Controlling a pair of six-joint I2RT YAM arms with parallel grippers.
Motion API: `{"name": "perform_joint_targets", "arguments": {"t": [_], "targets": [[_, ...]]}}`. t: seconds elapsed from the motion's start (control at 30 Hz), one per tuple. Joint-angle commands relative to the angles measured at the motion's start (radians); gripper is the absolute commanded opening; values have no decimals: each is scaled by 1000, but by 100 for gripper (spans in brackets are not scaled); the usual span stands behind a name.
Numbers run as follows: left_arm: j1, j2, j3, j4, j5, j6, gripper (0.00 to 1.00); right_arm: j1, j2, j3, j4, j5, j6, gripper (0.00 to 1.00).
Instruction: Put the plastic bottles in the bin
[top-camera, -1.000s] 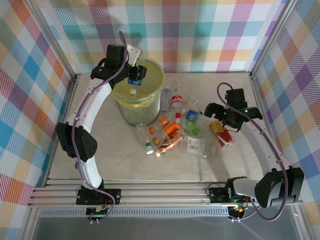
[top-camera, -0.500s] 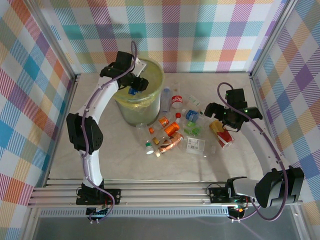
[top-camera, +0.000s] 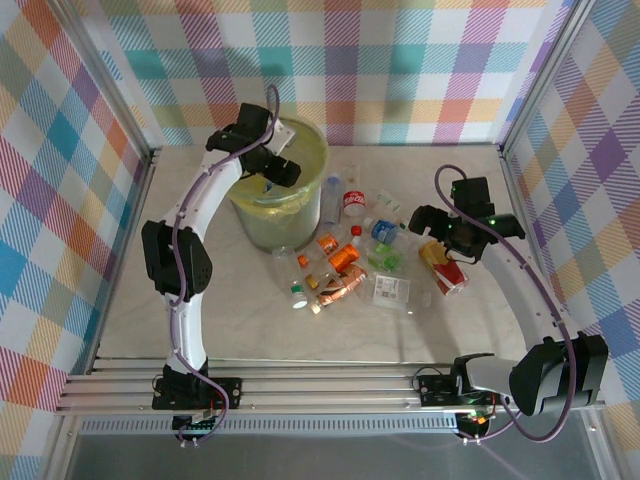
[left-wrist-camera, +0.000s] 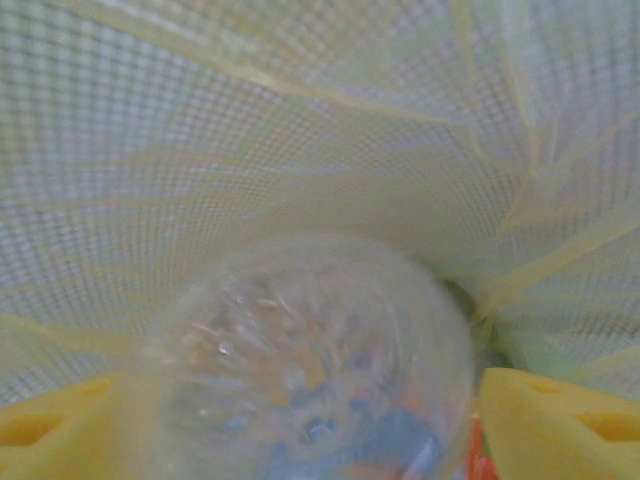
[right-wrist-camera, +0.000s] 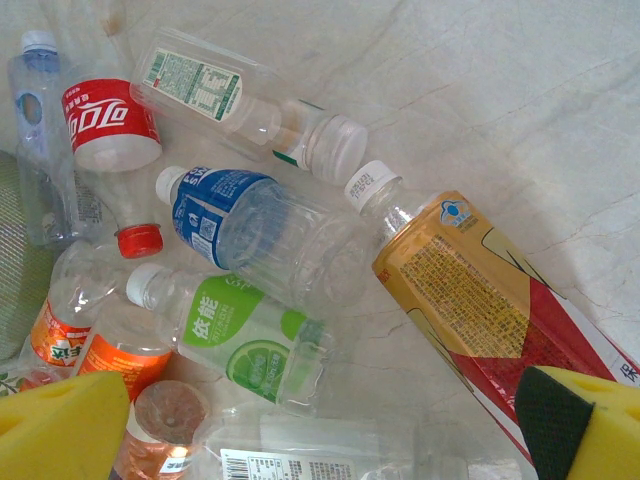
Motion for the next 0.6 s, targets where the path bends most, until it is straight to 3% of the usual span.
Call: {"name": "perform_joint_targets", "arguments": {"t": [0.0,0.1,0.57], "targets": [[9,-16,62,-16,-17,-5,91,-6,-26,8,-4,5,3,100],[9,-28,84,-18,-32,-16,100,-6,-30,8,-3,6,0,100],[-36,-243,119,13,-125,-176,100,-8,-73,-28,30,43,-8,100]]}}
